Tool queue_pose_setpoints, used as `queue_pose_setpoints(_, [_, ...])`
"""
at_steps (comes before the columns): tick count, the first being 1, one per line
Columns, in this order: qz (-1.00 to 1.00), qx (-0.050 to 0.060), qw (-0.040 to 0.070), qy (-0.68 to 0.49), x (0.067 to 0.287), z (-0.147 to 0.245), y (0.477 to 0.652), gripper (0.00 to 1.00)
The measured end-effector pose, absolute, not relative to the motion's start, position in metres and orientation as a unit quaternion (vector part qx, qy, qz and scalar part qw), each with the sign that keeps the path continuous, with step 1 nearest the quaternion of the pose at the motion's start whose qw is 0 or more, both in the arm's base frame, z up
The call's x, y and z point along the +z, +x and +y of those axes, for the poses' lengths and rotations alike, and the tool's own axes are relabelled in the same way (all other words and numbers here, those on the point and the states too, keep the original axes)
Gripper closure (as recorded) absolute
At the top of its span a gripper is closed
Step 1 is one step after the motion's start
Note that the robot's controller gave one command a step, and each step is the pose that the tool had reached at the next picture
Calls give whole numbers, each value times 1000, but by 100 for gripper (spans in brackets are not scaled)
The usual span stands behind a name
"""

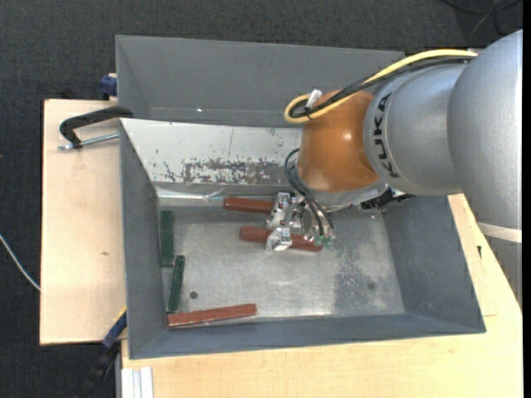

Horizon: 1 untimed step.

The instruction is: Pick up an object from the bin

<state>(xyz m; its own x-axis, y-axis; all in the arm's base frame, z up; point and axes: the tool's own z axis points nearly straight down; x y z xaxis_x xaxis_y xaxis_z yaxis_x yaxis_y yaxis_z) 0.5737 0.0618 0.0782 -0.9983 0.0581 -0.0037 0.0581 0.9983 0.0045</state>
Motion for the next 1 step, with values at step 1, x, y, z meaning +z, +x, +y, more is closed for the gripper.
queue_pose_setpoints(1, [1000, 1, 3, 12, 218, 61, 579, 100])
